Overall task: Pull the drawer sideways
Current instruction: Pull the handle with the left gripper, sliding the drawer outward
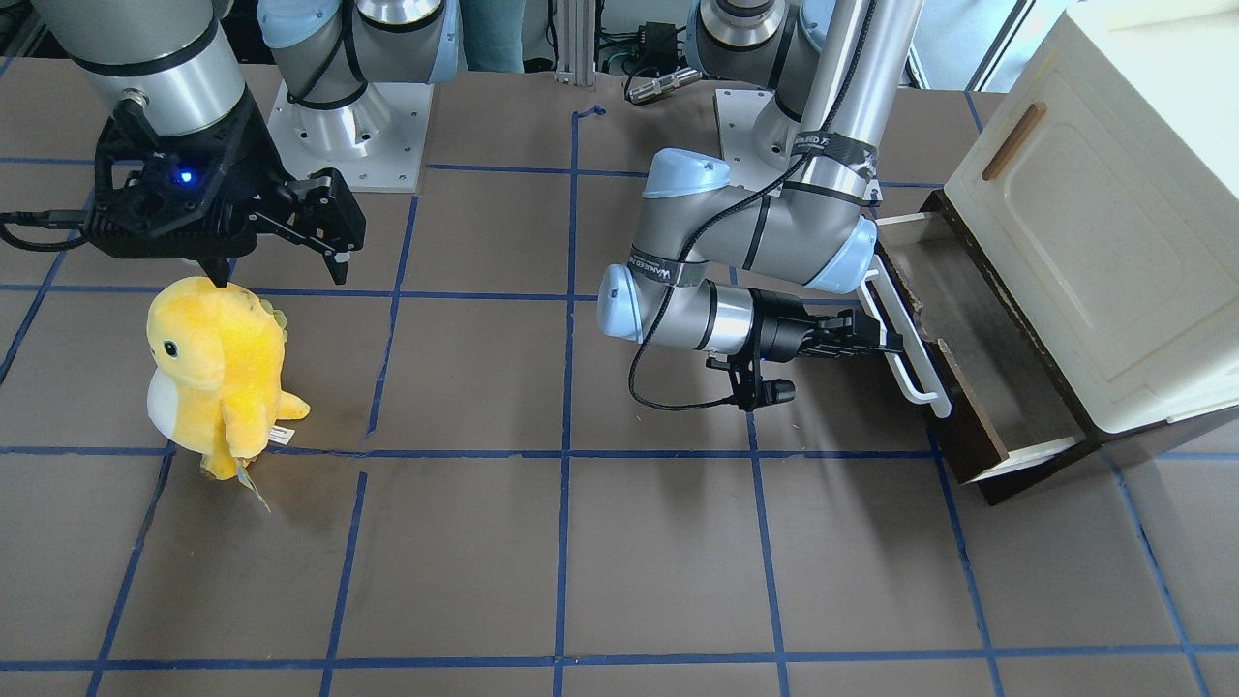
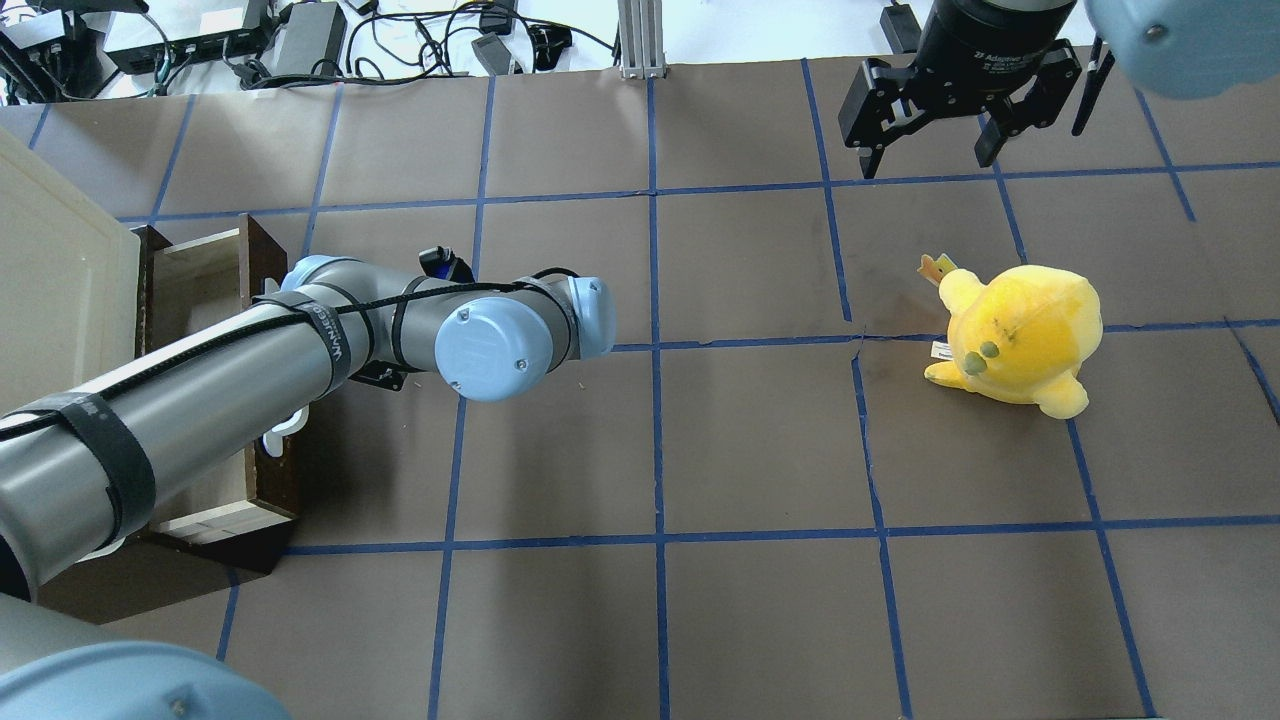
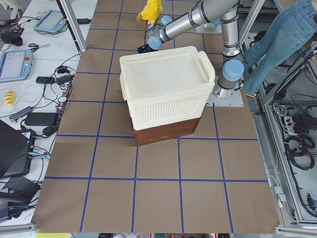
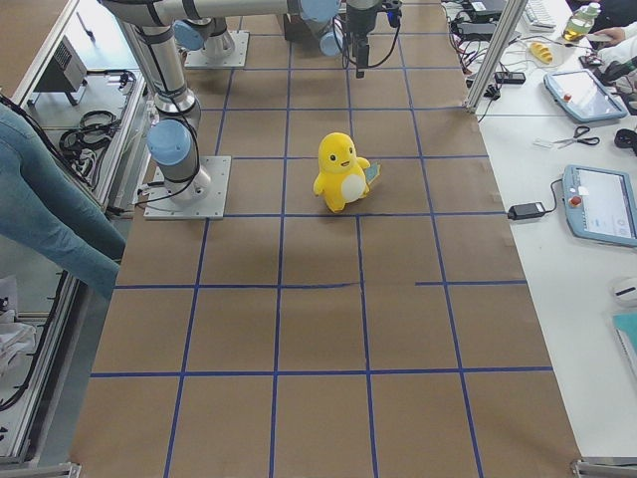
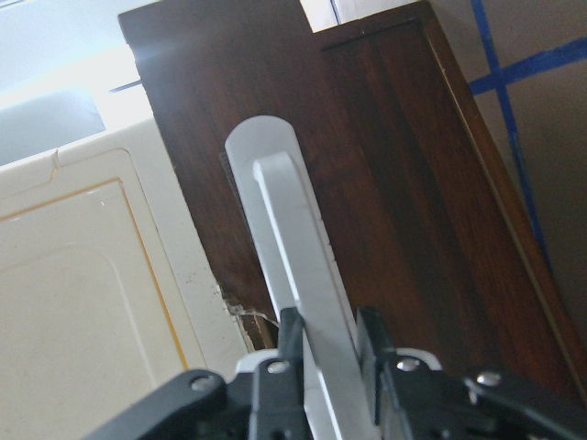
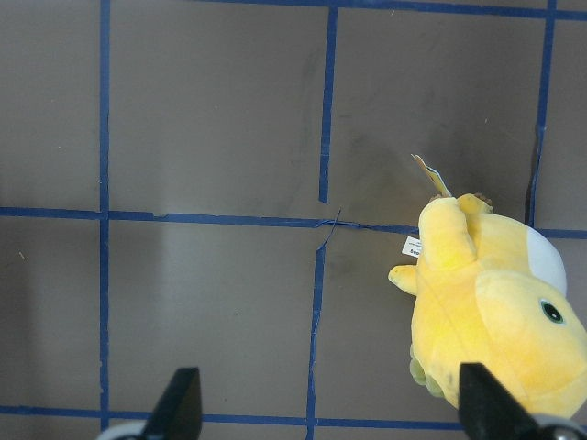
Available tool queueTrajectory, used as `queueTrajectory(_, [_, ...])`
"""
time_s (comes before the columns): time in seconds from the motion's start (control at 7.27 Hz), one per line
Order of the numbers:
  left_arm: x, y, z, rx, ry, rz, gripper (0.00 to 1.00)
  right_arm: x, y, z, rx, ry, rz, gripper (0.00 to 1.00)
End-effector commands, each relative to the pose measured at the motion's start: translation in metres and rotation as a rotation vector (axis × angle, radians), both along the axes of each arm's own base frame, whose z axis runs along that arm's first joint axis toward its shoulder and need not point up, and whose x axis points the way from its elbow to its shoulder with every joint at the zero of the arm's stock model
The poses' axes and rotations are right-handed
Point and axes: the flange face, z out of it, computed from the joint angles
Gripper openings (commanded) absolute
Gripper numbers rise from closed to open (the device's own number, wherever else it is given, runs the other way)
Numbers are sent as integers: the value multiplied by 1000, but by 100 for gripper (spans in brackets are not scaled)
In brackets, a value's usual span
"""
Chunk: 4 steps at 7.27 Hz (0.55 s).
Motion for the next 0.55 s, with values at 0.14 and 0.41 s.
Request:
queueTrajectory(0.14, [0, 0, 1, -3, 0, -1, 100, 0, 0, 0, 0, 0, 0, 100])
queueTrajectory(0.41, [0, -2, 6, -2, 6, 0, 100, 0, 0, 0, 0, 0, 0, 100])
